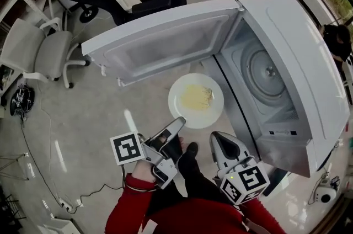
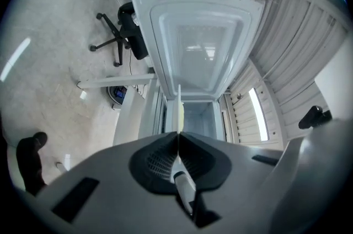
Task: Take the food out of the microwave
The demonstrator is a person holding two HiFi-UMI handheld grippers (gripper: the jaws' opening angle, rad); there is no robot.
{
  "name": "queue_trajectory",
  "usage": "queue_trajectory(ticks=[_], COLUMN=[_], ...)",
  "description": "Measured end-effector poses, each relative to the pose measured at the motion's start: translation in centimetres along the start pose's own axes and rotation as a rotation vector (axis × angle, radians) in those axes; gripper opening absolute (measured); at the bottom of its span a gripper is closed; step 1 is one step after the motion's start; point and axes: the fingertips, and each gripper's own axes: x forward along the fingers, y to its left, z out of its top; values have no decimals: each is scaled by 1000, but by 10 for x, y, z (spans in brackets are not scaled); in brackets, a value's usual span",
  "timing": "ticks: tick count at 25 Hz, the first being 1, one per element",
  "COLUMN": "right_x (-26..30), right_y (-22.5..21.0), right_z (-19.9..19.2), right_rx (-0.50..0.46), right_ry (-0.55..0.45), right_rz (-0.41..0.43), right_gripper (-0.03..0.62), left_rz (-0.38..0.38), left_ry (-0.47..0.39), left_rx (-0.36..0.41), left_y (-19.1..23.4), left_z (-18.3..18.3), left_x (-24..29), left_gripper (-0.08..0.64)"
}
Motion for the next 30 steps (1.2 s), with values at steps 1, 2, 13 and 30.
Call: queue_trajectory(ticks=[1, 2, 13, 30], right_x=[4, 9, 50, 108], right_y=[3, 6, 97, 260], right_z=[-1, -2, 14, 28], right_rx=[-9, -17, -81, -217], right_ry=[3, 5, 38, 118], right_rz=[11, 23, 119, 369], right_gripper=[11, 11, 11, 11], left_rz=[-3, -7, -8, -9], left_ry=[-17, -35, -205, -540], left_rx=[0, 1, -22, -27], left_y=[1, 1, -18, -49], left_z=[4, 8, 54, 123], left_x=[-7, -14, -139, -317], left_gripper=[17, 17, 17, 18])
